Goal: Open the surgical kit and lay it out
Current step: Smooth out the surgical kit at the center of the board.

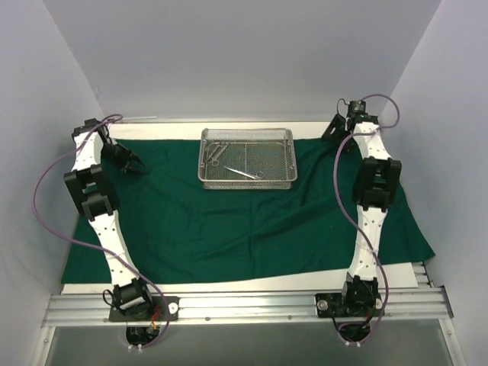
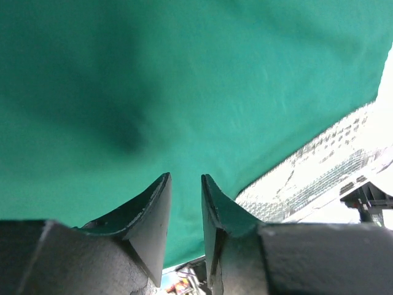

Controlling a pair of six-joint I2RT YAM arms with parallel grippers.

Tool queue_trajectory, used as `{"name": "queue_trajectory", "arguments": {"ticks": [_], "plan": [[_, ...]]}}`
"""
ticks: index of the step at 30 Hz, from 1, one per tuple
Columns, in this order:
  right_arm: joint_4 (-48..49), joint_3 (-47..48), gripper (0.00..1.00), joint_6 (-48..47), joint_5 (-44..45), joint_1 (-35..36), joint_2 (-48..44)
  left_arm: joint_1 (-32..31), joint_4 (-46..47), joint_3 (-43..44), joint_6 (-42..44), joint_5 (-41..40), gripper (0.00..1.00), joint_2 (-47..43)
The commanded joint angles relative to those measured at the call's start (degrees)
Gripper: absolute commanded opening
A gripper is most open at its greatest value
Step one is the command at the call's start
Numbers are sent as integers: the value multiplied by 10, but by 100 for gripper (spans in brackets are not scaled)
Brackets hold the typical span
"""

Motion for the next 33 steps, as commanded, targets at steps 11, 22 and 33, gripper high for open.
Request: {"name": "queue_trajectory", "arguments": {"ticks": [11,22,33], "plan": [[-12,-588,21,6,81,-83,-530,-65,91,-276,42,-33,35,-295],[60,-761,0,26,60,-147,-515,-64,84,-315,67,-3,35,-314],[1,-825,0,82,155,-147,-452,-52,77,-319,80,4,35,-321]]}}
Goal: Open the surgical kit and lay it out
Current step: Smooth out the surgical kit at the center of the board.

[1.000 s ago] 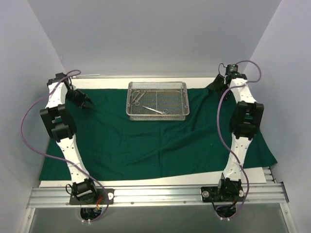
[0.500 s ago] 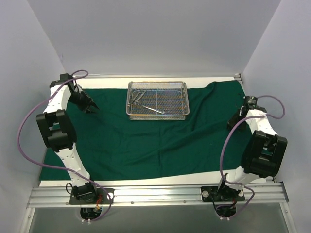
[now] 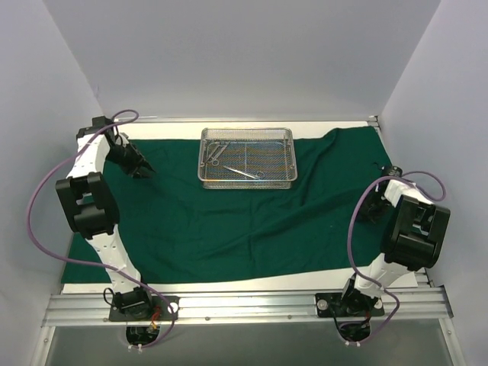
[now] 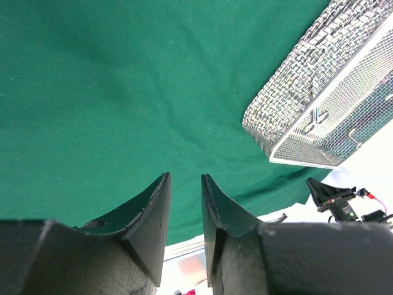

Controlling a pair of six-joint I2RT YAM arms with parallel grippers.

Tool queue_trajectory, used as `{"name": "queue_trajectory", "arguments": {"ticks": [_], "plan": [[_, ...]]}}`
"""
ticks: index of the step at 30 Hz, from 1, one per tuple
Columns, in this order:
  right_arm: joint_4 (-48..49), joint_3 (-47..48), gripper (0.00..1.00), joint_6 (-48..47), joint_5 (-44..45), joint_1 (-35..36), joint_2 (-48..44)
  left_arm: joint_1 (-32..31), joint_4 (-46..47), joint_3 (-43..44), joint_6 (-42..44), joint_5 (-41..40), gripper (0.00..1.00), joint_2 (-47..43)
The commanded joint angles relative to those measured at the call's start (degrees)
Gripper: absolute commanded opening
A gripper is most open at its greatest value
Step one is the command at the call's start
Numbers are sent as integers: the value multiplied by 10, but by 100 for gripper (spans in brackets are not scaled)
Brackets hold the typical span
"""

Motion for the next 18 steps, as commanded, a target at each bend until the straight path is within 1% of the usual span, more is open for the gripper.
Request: {"name": "queue_trajectory", "arguments": {"ticks": [1,2,5,6,8,9,12,14,15,16,18], "plan": [[-75,-45,0,42,95,3,51,9,10,-5,15,15,35,-29],[-89,-49,0,50,118,3,52,13,16,-12,15,15,35,-39],[-136,-60,0,70,139,3,23,18,30,-47,12,19,35,-58],[-146,-62,0,77,147,3,-8,22,33,-55,12,20,35,-59],[-162,-60,0,83,158,0,-41,24,36,-70,11,24,35,-64],[-182,-52,0,85,183,0,-65,27,36,-73,12,25,35,-65],[-200,-44,0,57,196,-22,-80,31,37,-79,13,26,35,-68],[-207,-31,0,52,188,-28,-79,31,37,-79,11,27,35,-68],[-198,-25,0,26,172,-25,-81,31,39,-80,11,29,35,-68],[-189,-7,0,14,130,-18,-83,31,40,-79,10,30,35,-67],[-185,26,0,0,114,25,-97,31,36,-75,9,30,35,-66]]}}
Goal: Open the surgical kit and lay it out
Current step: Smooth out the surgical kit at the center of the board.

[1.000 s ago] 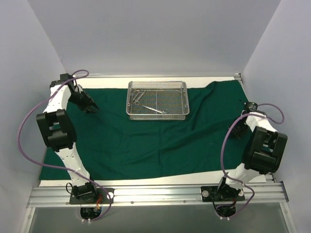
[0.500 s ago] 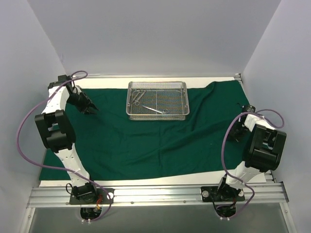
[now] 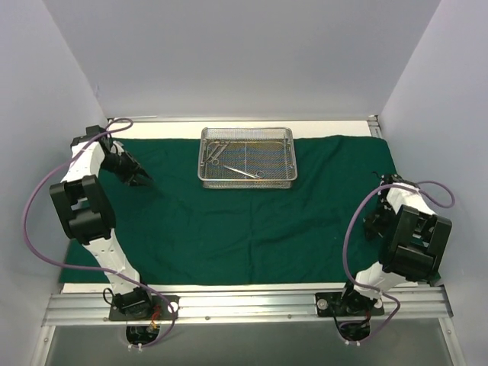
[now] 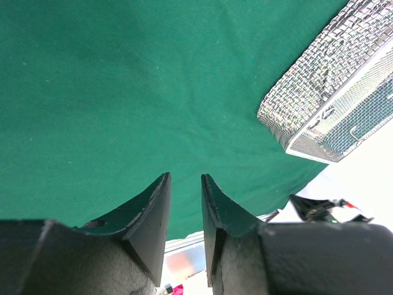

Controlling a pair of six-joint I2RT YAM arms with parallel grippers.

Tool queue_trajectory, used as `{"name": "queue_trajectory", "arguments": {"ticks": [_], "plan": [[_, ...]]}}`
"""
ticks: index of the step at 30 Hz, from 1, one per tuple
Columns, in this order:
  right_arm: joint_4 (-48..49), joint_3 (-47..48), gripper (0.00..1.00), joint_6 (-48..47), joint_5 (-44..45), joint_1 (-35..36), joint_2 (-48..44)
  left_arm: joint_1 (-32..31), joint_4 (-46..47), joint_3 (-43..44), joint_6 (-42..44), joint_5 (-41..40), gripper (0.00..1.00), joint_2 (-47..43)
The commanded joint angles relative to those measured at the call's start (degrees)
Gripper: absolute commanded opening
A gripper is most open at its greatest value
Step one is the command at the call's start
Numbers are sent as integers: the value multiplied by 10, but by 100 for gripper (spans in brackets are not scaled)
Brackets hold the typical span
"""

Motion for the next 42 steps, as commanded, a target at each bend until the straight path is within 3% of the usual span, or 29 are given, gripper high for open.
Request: {"name": "queue_trajectory", "arguments": {"ticks": [1,3,12,14,22,30,38,42], "plan": [[-21,94,0,-39,-25,58,-38,2,14,10,8,14,35,-26],[-10,136,0,-48,-21,101,-25,2,13,13,9,12,35,-26],[60,303,0,-95,-65,112,136,-3,18,13,12,-6,36,-4],[90,325,4,-113,-66,132,158,-3,18,21,13,-15,36,7],[75,590,0,-124,-58,190,355,-10,32,71,-17,-31,36,62],[87,688,0,-103,-100,199,460,-10,58,113,-70,-15,35,134],[106,702,0,-71,-132,189,548,-11,39,203,-110,-14,34,211],[68,759,0,-65,-136,187,607,-5,40,204,-132,-6,32,234]]}}
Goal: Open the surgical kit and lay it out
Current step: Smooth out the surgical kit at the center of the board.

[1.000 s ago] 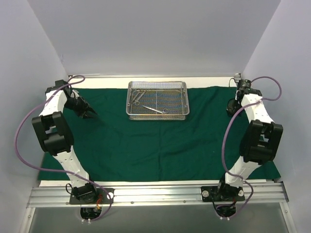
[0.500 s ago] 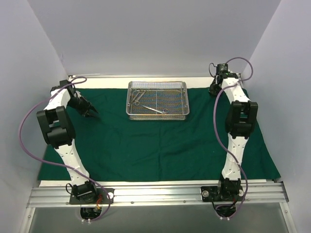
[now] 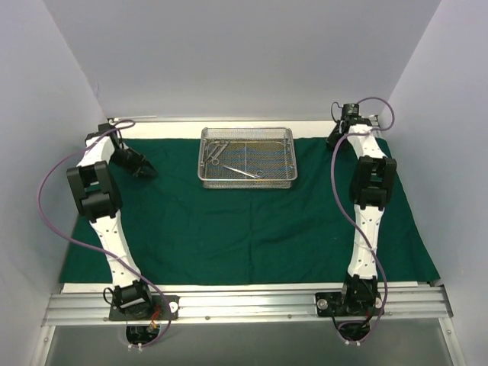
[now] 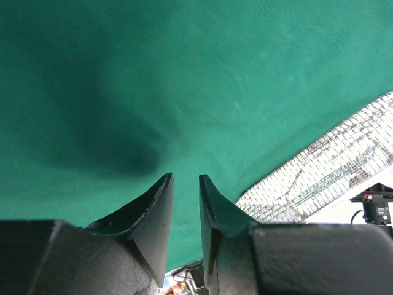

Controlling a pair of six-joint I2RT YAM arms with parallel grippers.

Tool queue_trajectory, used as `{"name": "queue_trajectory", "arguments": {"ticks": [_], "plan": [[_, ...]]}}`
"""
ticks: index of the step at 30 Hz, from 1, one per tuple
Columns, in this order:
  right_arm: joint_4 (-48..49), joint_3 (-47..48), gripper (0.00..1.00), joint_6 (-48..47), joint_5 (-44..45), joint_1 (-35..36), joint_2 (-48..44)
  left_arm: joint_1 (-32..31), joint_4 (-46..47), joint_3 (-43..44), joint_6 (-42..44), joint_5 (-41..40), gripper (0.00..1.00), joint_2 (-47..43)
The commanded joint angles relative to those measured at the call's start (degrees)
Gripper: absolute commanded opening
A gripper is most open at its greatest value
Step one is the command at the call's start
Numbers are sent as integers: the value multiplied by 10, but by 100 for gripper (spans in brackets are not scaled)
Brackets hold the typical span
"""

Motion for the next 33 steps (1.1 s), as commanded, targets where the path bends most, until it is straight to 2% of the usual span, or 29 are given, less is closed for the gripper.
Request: {"name": "queue_trajectory", "arguments": {"ticks": [1,6,12,16,21,25,29,33], "plan": [[-66,44,0,10,-7,1,71,7,1,19,-28,10,32,24],[-108,140,0,20,-10,-7,143,21,0,19,-33,-1,32,33],[-125,185,0,26,-15,-21,184,37,-19,58,-31,7,32,71],[-141,205,0,21,-10,-28,202,40,-33,105,-31,16,32,111],[-134,191,0,28,-4,-48,196,39,-74,217,-31,28,32,171],[-151,255,0,25,-11,-59,222,42,-82,265,-42,39,32,203],[-129,264,0,19,-38,-61,232,40,-85,249,-37,30,32,184],[-122,269,0,13,-47,-57,235,47,-44,125,-32,17,32,120]]}}
